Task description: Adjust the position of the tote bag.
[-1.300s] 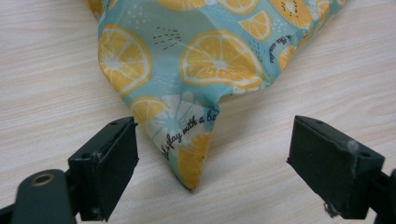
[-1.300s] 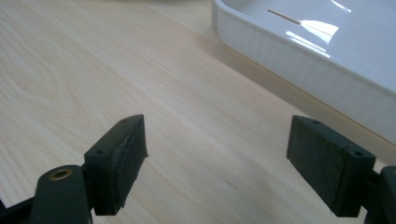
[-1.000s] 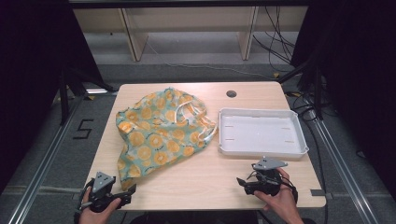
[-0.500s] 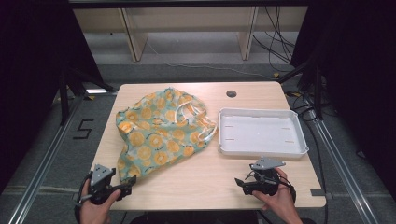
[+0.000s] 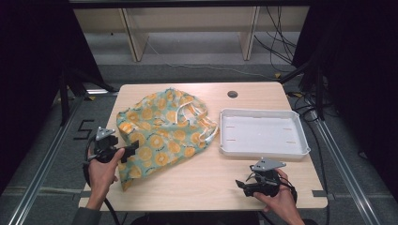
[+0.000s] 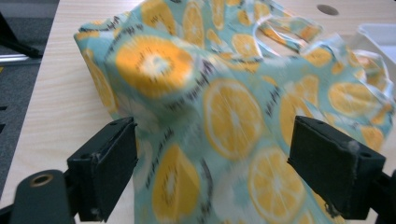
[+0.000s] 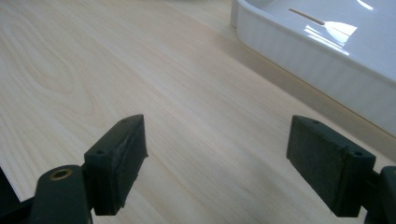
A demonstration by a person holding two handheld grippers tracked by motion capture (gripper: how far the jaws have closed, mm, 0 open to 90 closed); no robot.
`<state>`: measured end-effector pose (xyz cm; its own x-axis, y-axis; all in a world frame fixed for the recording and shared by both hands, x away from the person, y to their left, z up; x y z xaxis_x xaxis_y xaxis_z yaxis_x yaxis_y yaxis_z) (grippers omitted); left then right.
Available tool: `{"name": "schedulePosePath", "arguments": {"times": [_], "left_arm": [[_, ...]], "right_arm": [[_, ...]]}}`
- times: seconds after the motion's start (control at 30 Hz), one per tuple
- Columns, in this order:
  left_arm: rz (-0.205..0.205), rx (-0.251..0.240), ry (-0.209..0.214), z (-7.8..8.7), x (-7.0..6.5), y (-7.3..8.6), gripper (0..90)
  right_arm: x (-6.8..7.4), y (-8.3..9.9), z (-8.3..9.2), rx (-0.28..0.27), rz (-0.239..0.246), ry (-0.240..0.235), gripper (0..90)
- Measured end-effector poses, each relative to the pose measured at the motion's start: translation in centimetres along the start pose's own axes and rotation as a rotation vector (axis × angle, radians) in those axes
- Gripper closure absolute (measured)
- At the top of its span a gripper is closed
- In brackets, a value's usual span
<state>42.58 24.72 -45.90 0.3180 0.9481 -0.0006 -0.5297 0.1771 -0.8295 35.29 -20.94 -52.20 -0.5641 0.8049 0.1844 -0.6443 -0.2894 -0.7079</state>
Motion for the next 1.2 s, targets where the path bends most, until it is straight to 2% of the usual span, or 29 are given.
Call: {"name": "schedulePosePath", "arguments": {"times": [0.07,0.1,0.13,0.17,0.2,0.23,0.27,0.33,0.37,0.4,0.43,0.47,0.53,0.63,0.67,0.7,0.73,0.8,0.83,0.93,0.97,1.07,1.1,1.13,1.2], "left_arm": [[0.008,0.004,-0.002,-0.7,0.2,-1.1,14.7],[0.008,0.004,-0.002,-0.7,0.2,-1.1,14.6],[-0.001,0.017,-0.011,-1.1,0.3,-1.6,14.6],[-0.004,0.041,-0.041,-1.7,0.6,-2.1,14.7],[-0.004,0.041,-0.041,-1.7,0.6,-2.1,14.7],[-0.016,0.067,-0.054,-2.2,0.9,-2.4,14.7],[-0.041,0.121,-0.053,-2.7,1.3,-2.5,14.7],[-0.031,0.130,-0.059,-3.2,1.5,-2.6,14.7],[-0.024,0.131,-0.082,-3.6,1.7,-2.9,12.8],[-0.024,0.131,-0.082,-3.6,1.7,-2.9,12.6],[-0.016,0.131,-0.091,-3.8,1.8,-3.4,12.7],[-0.016,0.131,-0.091,-3.8,1.8,-3.4,12.7],[-0.031,0.147,-0.127,-4.2,2.1,-3.9,14.0],[-0.019,0.167,-0.127,-4.8,2.3,-3.9,14.1],[-0.026,0.197,-0.131,-5.4,2.2,-3.6,13.9],[-0.026,0.197,-0.131,-5.4,2.2,-3.6,13.9],[-0.014,0.215,-0.132,-6.1,2.2,-3.4,13.9],[-0.017,0.224,-0.141,-6.3,2.2,-3.4,13.9],[-0.027,0.229,-0.143,-6.4,2.2,-3.3,14.5],[-0.049,0.233,-0.129,-6.2,2.3,-3.3,15.9],[-0.080,0.235,-0.119,-6.0,2.3,-3.2,17.0],[-0.089,0.243,-0.109,-5.8,2.4,-3.1,17.1],[-0.114,0.247,-0.084,-5.7,2.5,-3.1,17.3],[-0.114,0.247,-0.084,-5.7,2.5,-3.1,17.4],[-0.129,0.244,-0.046,-5.5,2.8,-2.9,17.6]], "right_arm": [[0.0,0.0,-0.1,-0.001,-0.007,0.000,21.2],[0.0,0.0,-0.1,-0.001,-0.007,0.000,21.2],[0.0,0.1,0.0,0.001,-0.005,0.005,21.2],[0.0,0.1,-0.1,0.002,-0.002,0.004,21.2],[0.0,0.1,-0.1,0.002,-0.002,0.004,21.2],[0.1,0.0,-0.1,-0.007,0.000,0.005,21.5],[0.1,0.0,-0.1,-0.006,0.001,0.004,21.5],[0.2,0.1,0.0,0.002,-0.011,-0.001,21.5],[0.3,0.1,0.0,0.004,-0.010,-0.005,21.7],[0.2,0.1,-0.1,0.001,0.004,-0.003,21.7],[0.4,0.2,0.0,0.011,-0.016,-0.007,21.7],[0.4,0.2,0.0,0.011,-0.016,-0.007,21.7],[0.3,0.1,-0.1,0.007,-0.004,-0.005,21.7],[0.3,0.1,-0.2,0.010,0.013,-0.006,21.8],[0.3,0.1,-0.2,0.008,0.016,-0.004,21.8],[0.3,0.1,-0.2,0.008,0.016,-0.004,21.8],[0.4,0.2,-0.1,0.019,-0.001,-0.012,22.0],[0.5,0.2,-0.1,0.024,-0.003,-0.012,22.1],[0.3,0.1,-0.1,0.009,0.016,-0.010,22.2],[0.4,0.2,-0.1,0.013,0.000,-0.012,22.3],[0.4,0.2,-0.2,0.006,0.006,-0.013,22.3],[0.4,0.2,-0.1,0.014,0.011,-0.015,22.3],[0.5,0.1,-0.2,0.007,0.007,-0.020,22.4],[0.6,0.2,-0.2,0.007,0.009,-0.020,22.4],[0.6,0.2,-0.1,0.012,0.009,-0.016,22.5]]}}
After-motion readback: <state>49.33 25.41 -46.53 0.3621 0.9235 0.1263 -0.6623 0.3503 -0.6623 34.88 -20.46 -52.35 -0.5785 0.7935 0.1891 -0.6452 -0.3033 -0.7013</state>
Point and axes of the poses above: each handheld gripper's, and its own axes: z roughly backward along the jaws, y roughly out of its underside, x roughly to its left, the point moved 4 cm from there along -z, roughly forward along the jaws, and after that the axes turned 12 degrees about -z, right-handed, at the moved point
